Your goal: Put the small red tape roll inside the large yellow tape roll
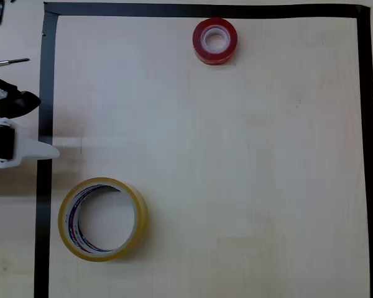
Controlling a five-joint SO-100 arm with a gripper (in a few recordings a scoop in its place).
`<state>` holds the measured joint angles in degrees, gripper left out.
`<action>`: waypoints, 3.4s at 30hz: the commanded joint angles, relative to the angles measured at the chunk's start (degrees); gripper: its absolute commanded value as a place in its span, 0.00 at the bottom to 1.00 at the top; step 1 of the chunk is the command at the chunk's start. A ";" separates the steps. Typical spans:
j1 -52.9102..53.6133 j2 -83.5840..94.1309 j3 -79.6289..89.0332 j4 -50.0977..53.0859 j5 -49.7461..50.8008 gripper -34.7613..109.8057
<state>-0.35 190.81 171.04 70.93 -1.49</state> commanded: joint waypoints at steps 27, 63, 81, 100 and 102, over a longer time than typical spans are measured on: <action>-19.42 -102.92 -91.85 -8.96 -0.70 0.24; -24.17 -165.32 -184.57 22.94 -0.26 0.38; -26.10 -169.98 -184.57 29.97 -0.18 0.38; -24.70 -159.96 -150.91 32.61 3.43 0.36; -25.05 -158.55 -148.36 32.61 3.52 0.36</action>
<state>-25.58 29.18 16.52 101.43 0.35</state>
